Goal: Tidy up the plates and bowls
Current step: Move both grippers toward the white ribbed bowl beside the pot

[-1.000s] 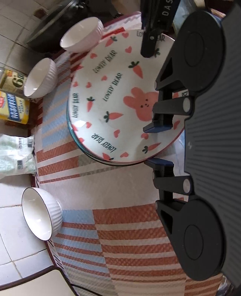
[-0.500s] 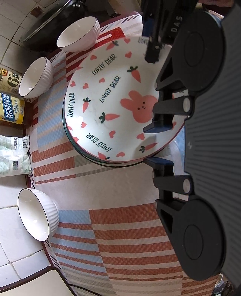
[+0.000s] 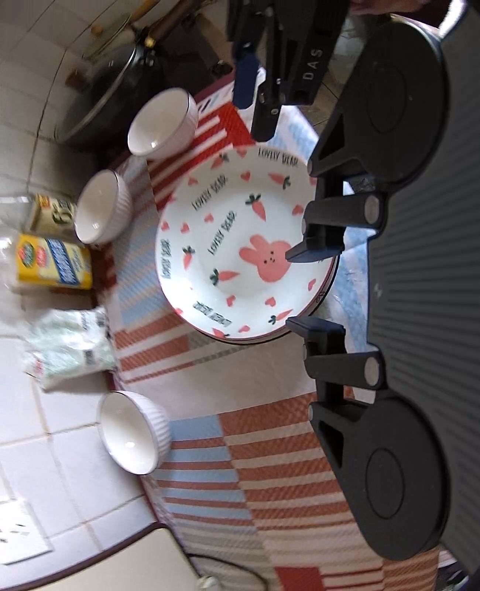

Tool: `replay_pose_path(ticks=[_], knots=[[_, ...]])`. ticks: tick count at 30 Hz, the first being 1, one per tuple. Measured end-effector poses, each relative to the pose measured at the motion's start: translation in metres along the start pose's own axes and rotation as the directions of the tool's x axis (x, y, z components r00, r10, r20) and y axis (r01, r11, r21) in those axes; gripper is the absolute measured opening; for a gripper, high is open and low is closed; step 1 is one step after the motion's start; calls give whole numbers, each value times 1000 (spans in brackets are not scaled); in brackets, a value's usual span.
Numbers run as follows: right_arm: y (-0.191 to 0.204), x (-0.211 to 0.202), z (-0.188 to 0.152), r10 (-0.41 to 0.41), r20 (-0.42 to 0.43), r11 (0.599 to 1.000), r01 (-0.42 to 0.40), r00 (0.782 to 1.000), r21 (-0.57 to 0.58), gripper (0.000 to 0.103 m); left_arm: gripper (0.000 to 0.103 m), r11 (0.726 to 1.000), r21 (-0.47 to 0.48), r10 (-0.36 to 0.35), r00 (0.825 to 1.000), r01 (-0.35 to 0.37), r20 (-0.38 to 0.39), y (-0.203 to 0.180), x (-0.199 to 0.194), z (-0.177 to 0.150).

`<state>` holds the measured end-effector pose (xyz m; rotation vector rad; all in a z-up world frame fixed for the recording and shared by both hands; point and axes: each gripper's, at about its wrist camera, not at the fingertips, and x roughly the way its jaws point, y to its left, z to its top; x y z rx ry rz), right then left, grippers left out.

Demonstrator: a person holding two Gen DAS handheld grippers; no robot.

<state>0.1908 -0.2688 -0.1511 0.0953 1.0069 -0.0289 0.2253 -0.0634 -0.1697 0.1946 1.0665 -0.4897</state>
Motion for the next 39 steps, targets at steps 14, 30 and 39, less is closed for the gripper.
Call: replay_pose_path(ticks=[14,30,39], knots=[[-27,-81,0,101,158,992,-87,982,-93,70,55,989,140,-53,994,40,91,-25,-77,18],[-10,-119,3,1,218,998,12,976,-62,84,79,931,355,-124,989,89,77,-37,-87,70],[-8,-127,-9,-82,287,997,83,954,11,91,79,842,531,-160,984,95,79,-61,-81,80]])
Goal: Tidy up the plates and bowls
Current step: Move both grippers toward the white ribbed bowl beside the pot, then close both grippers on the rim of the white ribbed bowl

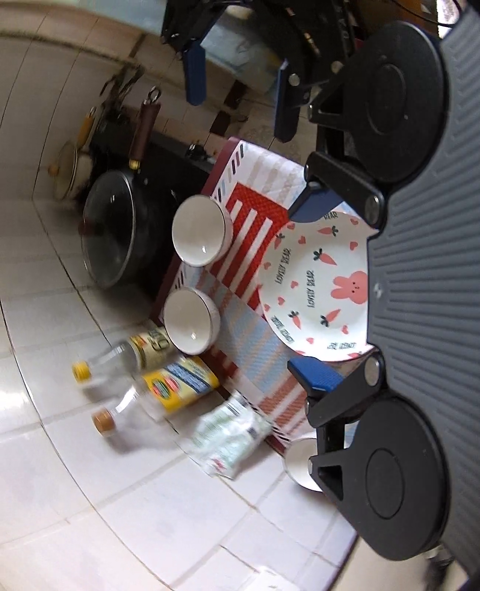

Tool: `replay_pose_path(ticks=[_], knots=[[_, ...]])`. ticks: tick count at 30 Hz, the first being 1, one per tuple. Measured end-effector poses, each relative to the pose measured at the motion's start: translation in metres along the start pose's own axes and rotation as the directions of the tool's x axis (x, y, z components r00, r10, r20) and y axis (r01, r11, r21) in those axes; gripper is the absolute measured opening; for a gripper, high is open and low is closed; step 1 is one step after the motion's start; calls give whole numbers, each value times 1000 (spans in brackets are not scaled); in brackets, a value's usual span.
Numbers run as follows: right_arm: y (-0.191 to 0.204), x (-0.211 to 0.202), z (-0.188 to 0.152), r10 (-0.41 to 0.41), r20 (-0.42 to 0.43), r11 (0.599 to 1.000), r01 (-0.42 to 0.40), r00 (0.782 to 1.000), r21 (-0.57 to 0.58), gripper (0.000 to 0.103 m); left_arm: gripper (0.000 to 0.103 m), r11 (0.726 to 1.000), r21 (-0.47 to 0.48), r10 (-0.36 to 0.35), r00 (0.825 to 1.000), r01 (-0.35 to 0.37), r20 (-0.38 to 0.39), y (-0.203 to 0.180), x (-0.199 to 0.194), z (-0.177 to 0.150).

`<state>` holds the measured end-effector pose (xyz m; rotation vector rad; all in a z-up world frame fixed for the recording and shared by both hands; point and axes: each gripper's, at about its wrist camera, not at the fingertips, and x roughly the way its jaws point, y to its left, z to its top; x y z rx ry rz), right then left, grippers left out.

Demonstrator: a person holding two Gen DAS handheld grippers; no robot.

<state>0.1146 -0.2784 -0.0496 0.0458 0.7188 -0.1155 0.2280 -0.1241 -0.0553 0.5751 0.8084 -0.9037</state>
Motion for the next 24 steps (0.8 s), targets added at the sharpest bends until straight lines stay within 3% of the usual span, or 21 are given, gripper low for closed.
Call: replay_pose_path(ticks=[6,10,17,21,24], knots=[[-6,-12,-9,-107,47,994,107,993,-4,91,79,999,-31,-32,999,33,31,-2,3,12],[-16,-17,-11,-124,75,991,127,989,-41,94,82,996,-69,-58,998,60,29,-2,14,22],[-52,8,-4,-45,47,998,46,998,-35,97,84,976,-192,-96,995,102,38,-8,54,46],[-71,38,-3,10,24,999,-9,1000,-33,97,84,964,-262,-35,999,43,34,-20,76,60],[-83,64,-6,30,25,1000,-29,999,-2,97,84,946,-319,-45,998,56,43,-24,97,66]])
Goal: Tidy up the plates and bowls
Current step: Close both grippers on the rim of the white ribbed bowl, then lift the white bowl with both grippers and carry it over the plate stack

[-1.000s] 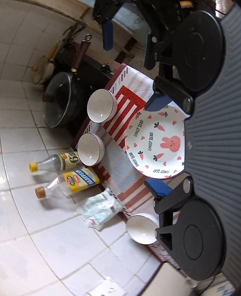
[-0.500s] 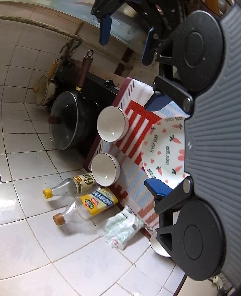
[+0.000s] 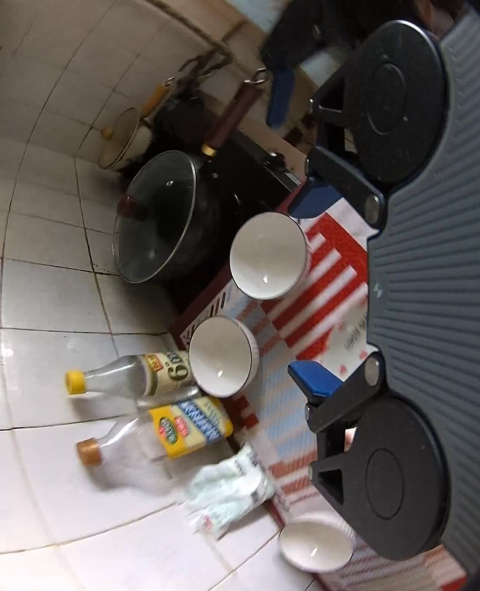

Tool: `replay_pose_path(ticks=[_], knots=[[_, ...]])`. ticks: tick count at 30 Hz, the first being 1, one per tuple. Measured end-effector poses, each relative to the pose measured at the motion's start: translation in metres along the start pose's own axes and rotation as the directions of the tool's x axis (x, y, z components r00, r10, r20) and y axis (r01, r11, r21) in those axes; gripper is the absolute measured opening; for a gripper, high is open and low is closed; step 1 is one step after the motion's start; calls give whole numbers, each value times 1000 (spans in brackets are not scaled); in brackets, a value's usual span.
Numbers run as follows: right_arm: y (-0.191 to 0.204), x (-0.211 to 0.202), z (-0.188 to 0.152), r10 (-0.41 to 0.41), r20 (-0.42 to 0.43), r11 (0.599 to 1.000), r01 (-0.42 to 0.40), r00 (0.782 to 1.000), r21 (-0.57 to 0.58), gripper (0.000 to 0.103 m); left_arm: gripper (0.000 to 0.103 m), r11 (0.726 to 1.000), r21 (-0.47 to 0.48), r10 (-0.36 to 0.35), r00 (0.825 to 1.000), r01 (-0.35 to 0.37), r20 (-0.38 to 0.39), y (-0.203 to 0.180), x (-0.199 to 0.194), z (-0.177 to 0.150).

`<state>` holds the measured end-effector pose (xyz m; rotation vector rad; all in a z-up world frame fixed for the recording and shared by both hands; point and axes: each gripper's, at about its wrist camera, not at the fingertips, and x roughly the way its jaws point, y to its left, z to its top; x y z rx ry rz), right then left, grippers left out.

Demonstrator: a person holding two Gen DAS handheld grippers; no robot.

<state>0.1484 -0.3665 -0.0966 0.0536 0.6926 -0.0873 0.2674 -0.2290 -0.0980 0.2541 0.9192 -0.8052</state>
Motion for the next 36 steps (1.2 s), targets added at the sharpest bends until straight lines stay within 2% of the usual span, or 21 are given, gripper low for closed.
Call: replay_pose_path(ticks=[5,9,12,15,18,21,24,28,30,32,34,36], knots=[[-20,54,-12,-6,-27,998,8,1000,62,97,78,997,-78,-23,1000,22,-17,0,50,6],[-31,92,-25,10,-58,998,-7,998,65,97,72,996,-61,-64,998,64,5,-2,85,3],[-32,116,-37,-20,-75,1000,22,997,19,97,71,996,-51,-68,997,67,-32,-3,115,-1],[-32,136,-46,-25,-98,1000,26,995,6,97,68,996,-81,-50,995,43,-85,4,143,-4],[-33,150,-51,-29,-105,1000,30,994,6,97,61,992,-123,-43,992,28,-119,12,164,-5],[-34,162,-52,-26,-100,1000,26,995,-4,97,55,989,-135,-65,993,51,-102,15,172,-6],[-34,171,-51,-16,-97,1000,14,995,-19,101,39,988,-131,-94,991,81,-97,15,177,-3],[-36,180,-51,-11,-94,999,8,996,-31,103,26,995,-93,-54,993,44,-109,11,189,1],[-37,182,-52,-7,-93,999,3,996,-43,103,24,990,-135,-46,988,26,-148,17,197,0],[-38,187,-53,-5,-100,999,0,995,-46,103,11,983,-182,-65,985,36,-158,25,202,-3],[-40,190,-53,4,-111,999,-9,994,-39,103,10,984,-173,-71,987,45,-143,24,201,-4],[-39,190,-53,4,-106,999,-10,994,-48,102,10,993,-117,-39,990,23,-139,16,200,-4]])
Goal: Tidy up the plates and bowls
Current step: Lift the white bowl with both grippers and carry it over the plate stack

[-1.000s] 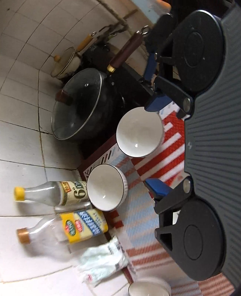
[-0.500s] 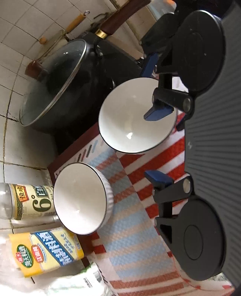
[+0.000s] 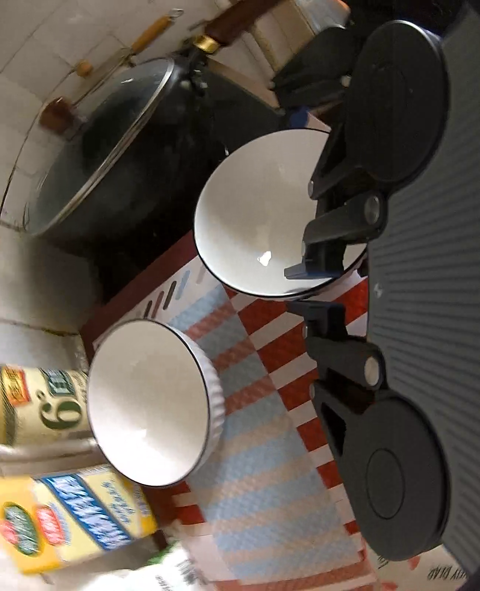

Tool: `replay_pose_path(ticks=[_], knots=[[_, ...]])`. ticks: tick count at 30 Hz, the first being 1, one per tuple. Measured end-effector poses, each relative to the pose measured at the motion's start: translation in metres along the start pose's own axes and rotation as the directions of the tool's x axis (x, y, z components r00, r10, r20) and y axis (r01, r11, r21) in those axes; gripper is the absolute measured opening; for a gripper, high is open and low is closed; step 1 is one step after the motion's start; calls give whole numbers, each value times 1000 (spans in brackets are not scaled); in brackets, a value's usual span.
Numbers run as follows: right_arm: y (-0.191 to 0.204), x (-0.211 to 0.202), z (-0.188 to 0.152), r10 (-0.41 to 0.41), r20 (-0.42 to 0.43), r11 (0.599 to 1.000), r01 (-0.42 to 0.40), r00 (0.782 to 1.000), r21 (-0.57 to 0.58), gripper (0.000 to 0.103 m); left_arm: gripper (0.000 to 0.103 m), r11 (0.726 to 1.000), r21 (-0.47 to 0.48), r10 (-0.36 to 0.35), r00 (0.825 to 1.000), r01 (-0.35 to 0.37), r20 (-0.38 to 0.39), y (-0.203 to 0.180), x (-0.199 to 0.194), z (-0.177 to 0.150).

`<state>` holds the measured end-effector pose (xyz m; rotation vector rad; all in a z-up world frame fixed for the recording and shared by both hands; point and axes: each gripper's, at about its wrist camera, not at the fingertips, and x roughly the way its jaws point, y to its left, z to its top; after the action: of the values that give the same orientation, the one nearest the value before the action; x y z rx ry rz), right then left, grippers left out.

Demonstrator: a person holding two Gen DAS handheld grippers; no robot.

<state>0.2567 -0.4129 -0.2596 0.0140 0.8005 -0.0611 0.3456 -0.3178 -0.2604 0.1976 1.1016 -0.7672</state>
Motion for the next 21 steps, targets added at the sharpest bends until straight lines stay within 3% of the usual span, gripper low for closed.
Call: replay_pose_path(ticks=[5,13,21], knots=[[1,-2,5,1,-41,1000,0,999,13,103,10,999,40,9,1000,-10,18,-6,-9,-3],[10,-31,10,-5,3,1000,5,1000,21,103,10,995,91,33,999,-35,22,-19,-43,-3],[22,-75,22,2,42,1000,-2,999,4,103,11,999,48,0,998,-3,68,-22,-95,-9]])
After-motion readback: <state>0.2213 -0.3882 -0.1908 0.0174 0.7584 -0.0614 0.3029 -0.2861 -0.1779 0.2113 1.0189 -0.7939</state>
